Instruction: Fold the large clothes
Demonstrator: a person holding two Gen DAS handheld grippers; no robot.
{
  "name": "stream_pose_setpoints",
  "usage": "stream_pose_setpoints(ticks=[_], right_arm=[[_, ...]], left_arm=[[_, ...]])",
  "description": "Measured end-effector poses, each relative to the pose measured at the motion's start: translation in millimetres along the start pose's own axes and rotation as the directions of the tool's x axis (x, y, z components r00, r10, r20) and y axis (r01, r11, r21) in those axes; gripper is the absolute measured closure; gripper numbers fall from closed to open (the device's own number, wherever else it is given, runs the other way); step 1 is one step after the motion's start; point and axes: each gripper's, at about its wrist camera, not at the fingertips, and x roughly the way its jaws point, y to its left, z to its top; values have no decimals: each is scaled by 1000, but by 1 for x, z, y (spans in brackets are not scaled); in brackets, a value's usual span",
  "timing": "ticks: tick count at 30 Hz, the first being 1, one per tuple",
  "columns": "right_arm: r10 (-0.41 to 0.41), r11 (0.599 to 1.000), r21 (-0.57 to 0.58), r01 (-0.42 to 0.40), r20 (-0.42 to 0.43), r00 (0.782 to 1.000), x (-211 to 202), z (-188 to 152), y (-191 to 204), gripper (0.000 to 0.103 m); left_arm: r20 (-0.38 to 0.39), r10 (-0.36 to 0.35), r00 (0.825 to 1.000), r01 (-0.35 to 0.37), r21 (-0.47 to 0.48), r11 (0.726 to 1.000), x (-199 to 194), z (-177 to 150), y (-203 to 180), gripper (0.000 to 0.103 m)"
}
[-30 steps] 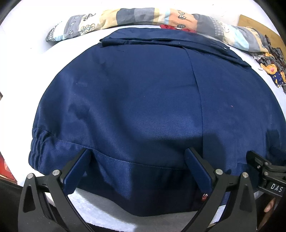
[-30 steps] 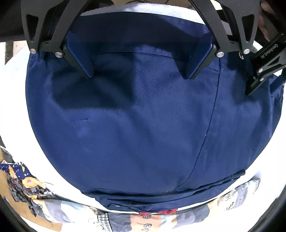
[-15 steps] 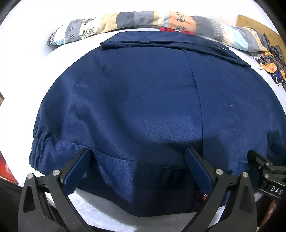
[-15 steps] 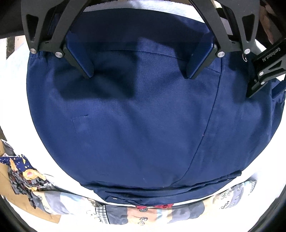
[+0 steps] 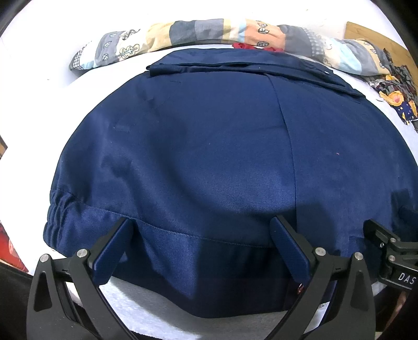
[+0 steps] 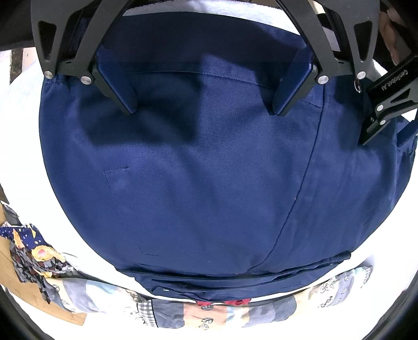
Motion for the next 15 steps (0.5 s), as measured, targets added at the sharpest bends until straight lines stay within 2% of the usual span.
stream_pose_setpoints(ticks=[5, 9, 13, 14, 15], right_arm=[[7, 1000, -10, -7, 6, 1000, -1, -1, -1, 1], [15, 1000, -19, -15, 48, 999, -2, -5, -2, 0], [24, 999, -30, -24, 6, 1000, -4, 2, -4, 1], [40, 999, -28, -40, 0, 999, -6, 4, -4, 4], [53, 998, -23, -52, 10, 999, -10, 6, -5, 14]], left_arm=[[9, 0, 1000, 0, 5, 1000, -1, -1, 0, 0], [11, -5, 1000, 5, 13, 1000, -1, -2, 0, 0], [6, -10, 1000, 9, 26, 1000, -3, -1, 1, 0], [-1, -12, 1000, 12, 31, 999, -4, 1, 2, 0], [-8, -19, 1000, 19, 34, 999, -5, 2, 2, 0]])
